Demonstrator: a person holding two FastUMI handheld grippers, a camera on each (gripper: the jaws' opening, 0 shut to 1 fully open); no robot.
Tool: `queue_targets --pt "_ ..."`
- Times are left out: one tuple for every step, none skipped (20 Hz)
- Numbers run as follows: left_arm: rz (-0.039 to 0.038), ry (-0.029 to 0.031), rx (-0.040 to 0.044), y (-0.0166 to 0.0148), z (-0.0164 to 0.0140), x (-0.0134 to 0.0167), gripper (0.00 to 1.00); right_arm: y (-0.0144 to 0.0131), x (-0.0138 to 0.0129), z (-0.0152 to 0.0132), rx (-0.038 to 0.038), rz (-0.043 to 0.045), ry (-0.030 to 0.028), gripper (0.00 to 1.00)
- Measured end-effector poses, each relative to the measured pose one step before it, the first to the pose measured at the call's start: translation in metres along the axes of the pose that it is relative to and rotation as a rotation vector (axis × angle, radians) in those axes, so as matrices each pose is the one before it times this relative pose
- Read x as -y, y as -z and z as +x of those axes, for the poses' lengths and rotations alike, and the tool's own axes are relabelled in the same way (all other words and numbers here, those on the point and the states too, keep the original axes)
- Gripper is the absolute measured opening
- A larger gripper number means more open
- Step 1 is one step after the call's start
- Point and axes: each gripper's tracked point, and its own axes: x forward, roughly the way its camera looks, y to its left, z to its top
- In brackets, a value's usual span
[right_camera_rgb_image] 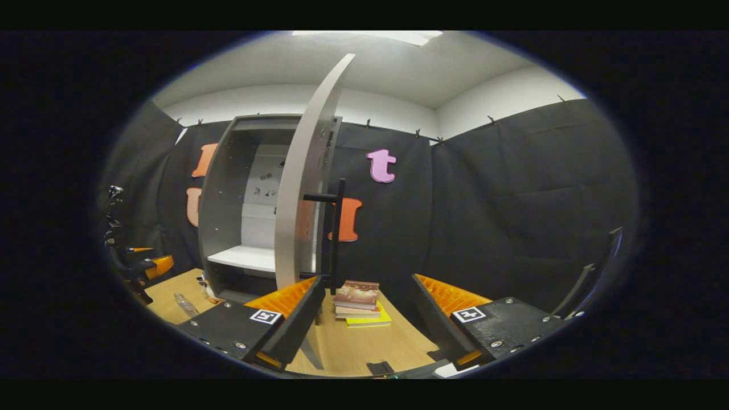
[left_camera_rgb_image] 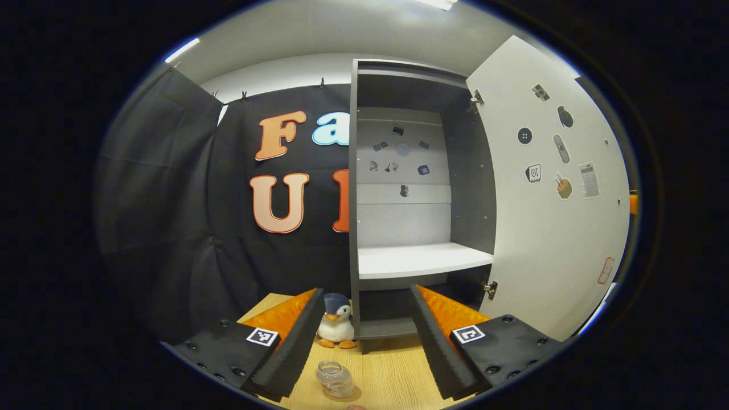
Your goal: Open the cabinet door with the right hand, grasp the bottle in the cabinet with the left hand and place it on the coaster, then close the cabinet door with the right hand.
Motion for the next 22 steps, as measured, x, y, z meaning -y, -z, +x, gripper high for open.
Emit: queue_targets --pt "-0.00699 0.00142 0.00190 -0.00254 -0.00025 0.00055 0.95 -0.00284 -0.00455 0.00057 0.00823 0.02467 -0.01884 0.87" --pt "-0.00776 -0.00105 -0.00120 -0.00143 -0.00059 -0.00003 0.95 -0.00195 -0.00726 -0.00072 0.00580 0.03155 -0.02762 0.87" --pt "-0.01228 -0.00540 0.00024 -0.00031 -0.00017 -0.00099 0.95 -0.00212 -0.00816 -0.00065 0.00594 0.02826 -0.02745 0.90" --pt "-0.01228 -0.00559 -0.00472 -0.00012 -0.00018 -0.00269 0.95 -0.00068 -0.00810 0.00075 0.00338 0.01439 -0.02583 0.90" --pt "-0.01327 -0.00560 -0.00490 0.00111 0.00000 -0.00168 0.95 0.00141 -0.00734 0.00053 -0.00378 0.00639 -0.01953 0.89" --pt "-0.01041 -0.00440 0.00056 -0.00087 -0.00058 -0.00154 0.95 -0.00116 -0.00675 0.00098 0.00145 0.00022 -0.01639 0.96" --pt "-0.00297 -0.00549 0.00659 -0.00244 -0.00074 -0.00289 0.96 -0.00187 -0.00755 0.00272 0.00089 -0.00222 -0.01293 0.89" --pt "0.00468 -0.00434 0.00596 -0.00200 -0.00147 -0.00415 0.95 -0.00180 -0.00749 0.00212 -0.00003 -0.00276 -0.01540 0.89" --pt "0.00651 -0.00237 0.00560 -0.00152 -0.00163 -0.00382 0.95 0.00011 -0.01037 0.00200 -0.00219 -0.00147 -0.02473 0.96" --pt "0.00288 0.00122 0.00441 -0.00040 -0.00120 -0.00330 0.96 0.00105 -0.01164 0.00138 -0.00307 0.01000 -0.02366 0.88" --pt "0.00285 0.00288 -0.00095 -0.00039 -0.00128 -0.00269 0.95 0.00165 -0.01309 0.00319 -0.00184 0.01491 -0.02579 0.88" --pt "0.00402 -0.00049 0.00215 -0.00034 -0.00065 -0.00544 0.94 -0.00041 -0.01253 0.00428 0.00215 0.01646 -0.02239 0.79" --pt "0.00247 0.00300 0.00249 -0.00107 0.00029 -0.00417 0.95 0.00094 -0.01213 0.00615 0.00097 0.01125 -0.01905 0.87" --pt "-0.00140 0.00093 0.00400 -0.00286 0.00046 -0.00523 0.95 -0.00182 -0.00960 0.00262 -0.00353 0.00849 -0.01808 0.87" --pt "-0.00374 0.00578 0.00023 -0.00145 0.00052 -0.00447 0.94 0.00063 -0.01079 0.00545 -0.00374 0.00876 -0.00989 0.85" --pt "-0.00415 0.00535 0.00052 -0.00071 0.00124 -0.00606 0.95 0.00023 -0.00918 0.00596 -0.00234 -0.00114 -0.00457 0.91" --pt "-0.00204 0.00765 0.00122 -0.00155 0.00343 -0.00449 0.95 0.00029 -0.00905 0.00662 0.00097 -0.00841 -0.00547 0.81" --pt "-0.00074 0.00292 0.00144 -0.00139 0.00207 -0.00601 0.95 -0.00146 -0.01026 0.00729 0.00179 -0.00859 -0.00245 0.80" --pt "0.00335 0.00366 0.00143 -0.00092 0.00302 -0.00669 0.94 0.00188 -0.00912 0.00781 -0.00066 -0.00196 -0.00153 0.80" --pt "0.00554 0.00006 0.00332 -0.00054 0.00346 -0.00654 0.95 0.00349 -0.00971 0.00718 -0.00680 0.01046 -0.00265 0.79" --pt "0.00567 0.00382 0.00022 0.00068 0.00317 -0.00594 0.95 0.00362 -0.01151 0.00733 -0.00361 0.01733 -0.01035 0.78" --pt "0.00171 0.00658 -0.00223 0.00243 0.00422 -0.00603 0.95 0.00083 -0.01311 0.00897 -0.00377 0.01641 -0.01692 0.76"
